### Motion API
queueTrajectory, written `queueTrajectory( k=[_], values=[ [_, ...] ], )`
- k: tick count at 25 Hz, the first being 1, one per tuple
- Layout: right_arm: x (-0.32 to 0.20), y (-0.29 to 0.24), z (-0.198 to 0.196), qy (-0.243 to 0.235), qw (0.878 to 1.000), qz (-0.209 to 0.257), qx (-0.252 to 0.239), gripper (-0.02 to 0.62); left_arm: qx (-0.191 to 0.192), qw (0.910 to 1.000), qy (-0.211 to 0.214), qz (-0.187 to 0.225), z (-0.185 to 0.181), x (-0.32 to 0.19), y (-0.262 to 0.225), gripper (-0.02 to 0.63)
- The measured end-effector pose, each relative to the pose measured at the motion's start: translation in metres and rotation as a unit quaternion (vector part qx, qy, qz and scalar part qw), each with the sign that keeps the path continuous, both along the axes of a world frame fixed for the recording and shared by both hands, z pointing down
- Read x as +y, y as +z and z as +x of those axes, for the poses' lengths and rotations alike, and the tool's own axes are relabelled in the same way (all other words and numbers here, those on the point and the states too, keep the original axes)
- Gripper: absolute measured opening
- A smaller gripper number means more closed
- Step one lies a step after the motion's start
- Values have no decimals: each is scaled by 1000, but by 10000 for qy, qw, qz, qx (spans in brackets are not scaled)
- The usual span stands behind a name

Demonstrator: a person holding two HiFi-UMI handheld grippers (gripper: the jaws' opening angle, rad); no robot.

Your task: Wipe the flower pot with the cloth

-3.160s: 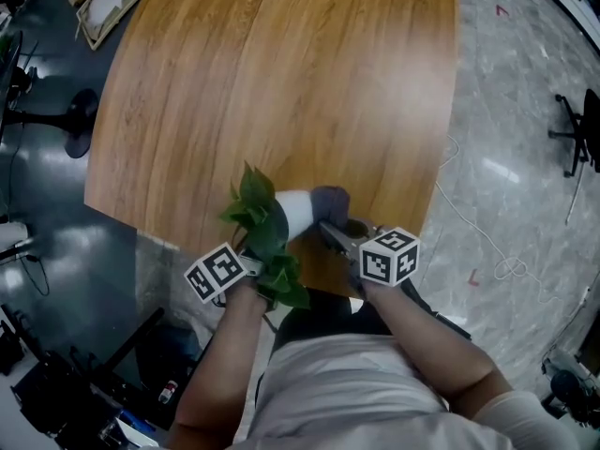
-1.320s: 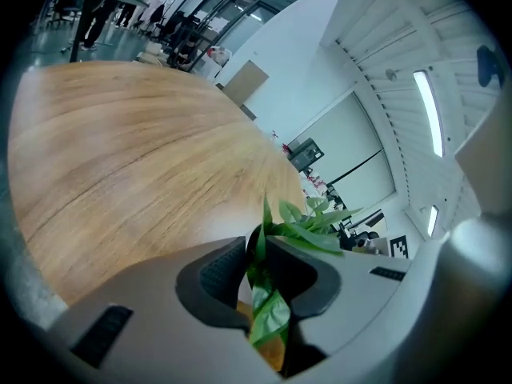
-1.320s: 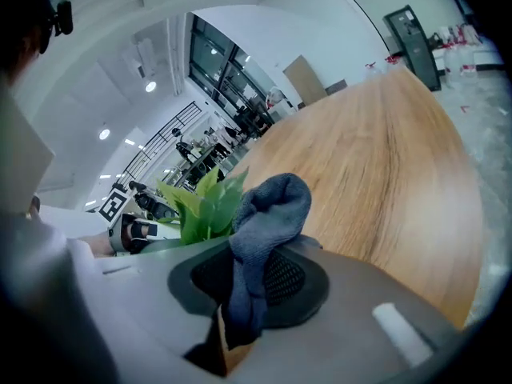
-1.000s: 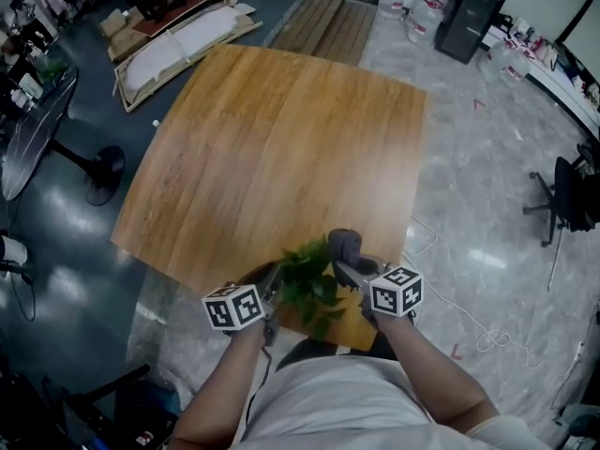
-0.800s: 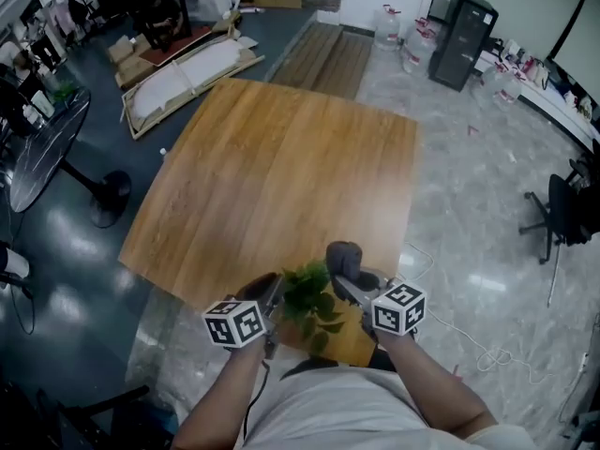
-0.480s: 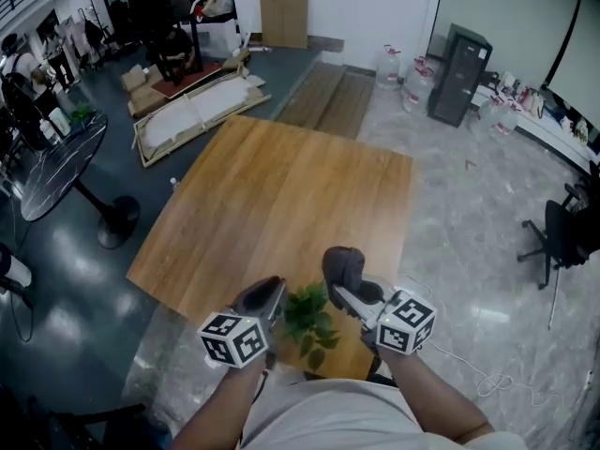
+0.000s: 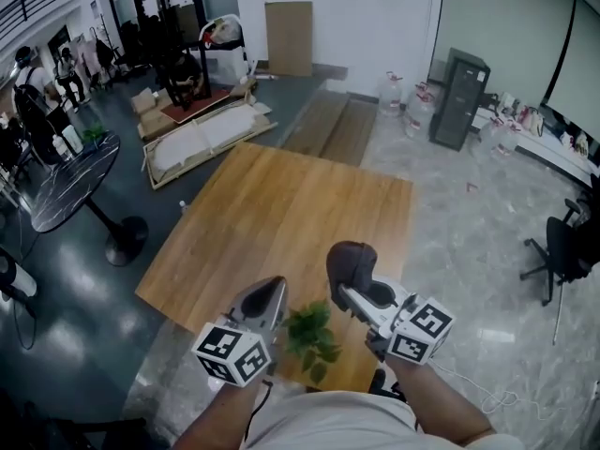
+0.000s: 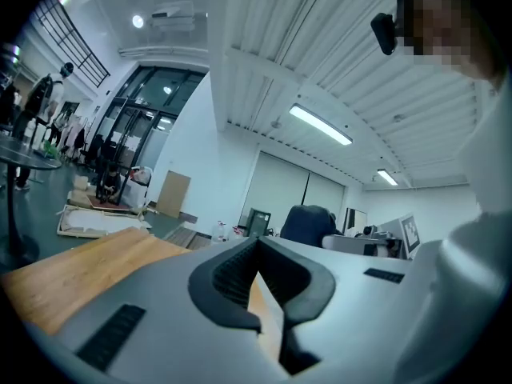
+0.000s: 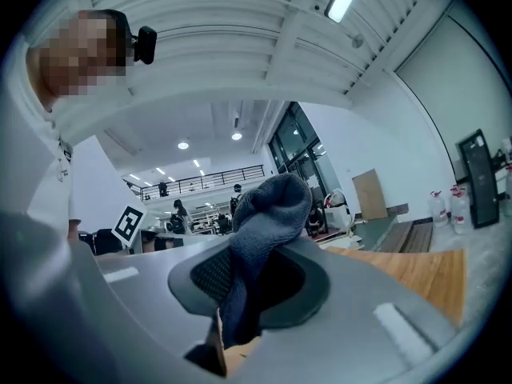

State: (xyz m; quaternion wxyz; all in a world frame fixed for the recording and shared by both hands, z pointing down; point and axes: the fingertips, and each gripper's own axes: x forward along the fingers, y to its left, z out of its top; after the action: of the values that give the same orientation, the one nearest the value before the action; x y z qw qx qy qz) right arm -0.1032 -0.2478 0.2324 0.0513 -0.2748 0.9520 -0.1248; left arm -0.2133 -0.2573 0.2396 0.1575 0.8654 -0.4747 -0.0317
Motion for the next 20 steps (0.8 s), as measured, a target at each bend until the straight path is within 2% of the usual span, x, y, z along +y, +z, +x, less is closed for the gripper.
queueTrajectory(
  k=[8,20],
  values=[
    [3,-8,-4,-117,9999,49,-14,63,-94,9999,49,67,2,2,-9,6],
    [0,-10,-1,1,9999,141,58,63,-208,9997,92,50,8,1,-9,6]
  ],
)
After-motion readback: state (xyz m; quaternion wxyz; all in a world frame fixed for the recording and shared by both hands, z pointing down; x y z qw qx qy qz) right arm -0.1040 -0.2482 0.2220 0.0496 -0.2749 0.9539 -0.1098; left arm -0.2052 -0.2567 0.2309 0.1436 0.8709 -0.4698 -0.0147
